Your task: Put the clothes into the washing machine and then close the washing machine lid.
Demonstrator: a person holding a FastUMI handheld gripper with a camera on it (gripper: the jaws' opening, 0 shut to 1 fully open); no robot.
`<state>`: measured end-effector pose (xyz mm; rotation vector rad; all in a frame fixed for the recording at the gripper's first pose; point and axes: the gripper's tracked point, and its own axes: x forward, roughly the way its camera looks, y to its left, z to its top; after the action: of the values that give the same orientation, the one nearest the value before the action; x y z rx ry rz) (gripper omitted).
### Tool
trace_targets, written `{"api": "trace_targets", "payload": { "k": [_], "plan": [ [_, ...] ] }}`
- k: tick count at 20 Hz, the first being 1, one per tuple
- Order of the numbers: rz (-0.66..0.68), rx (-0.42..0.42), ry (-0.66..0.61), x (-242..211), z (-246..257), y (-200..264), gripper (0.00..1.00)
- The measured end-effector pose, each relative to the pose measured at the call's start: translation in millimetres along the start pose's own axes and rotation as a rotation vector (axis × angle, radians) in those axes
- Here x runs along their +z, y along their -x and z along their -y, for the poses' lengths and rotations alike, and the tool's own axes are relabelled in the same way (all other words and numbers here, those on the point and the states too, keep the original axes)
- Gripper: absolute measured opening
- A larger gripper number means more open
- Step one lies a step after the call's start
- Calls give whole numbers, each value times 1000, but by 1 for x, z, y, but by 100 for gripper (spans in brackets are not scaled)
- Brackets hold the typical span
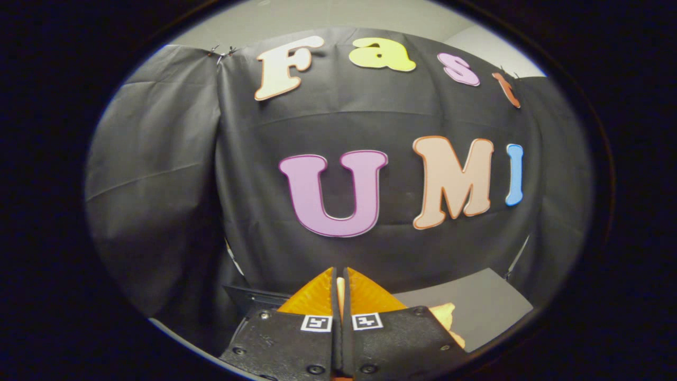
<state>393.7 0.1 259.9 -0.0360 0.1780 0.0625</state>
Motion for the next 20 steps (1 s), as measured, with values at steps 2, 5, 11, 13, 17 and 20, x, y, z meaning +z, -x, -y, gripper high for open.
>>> {"api": "trace_targets", "payload": {
  "k": [2,5,11,13,17,20],
  "plan": [
    [-10,41,-40,-1,-23,-3,0],
    [-34,97,-70,-6,-60,-8,0],
    [-69,184,-82,-38,-123,-25,0],
    [-83,200,-72,-50,-139,-33,0],
    [-106,240,-52,-73,-172,-52,0],
    [-122,269,-46,-94,-194,-66,0]
  ]
}}
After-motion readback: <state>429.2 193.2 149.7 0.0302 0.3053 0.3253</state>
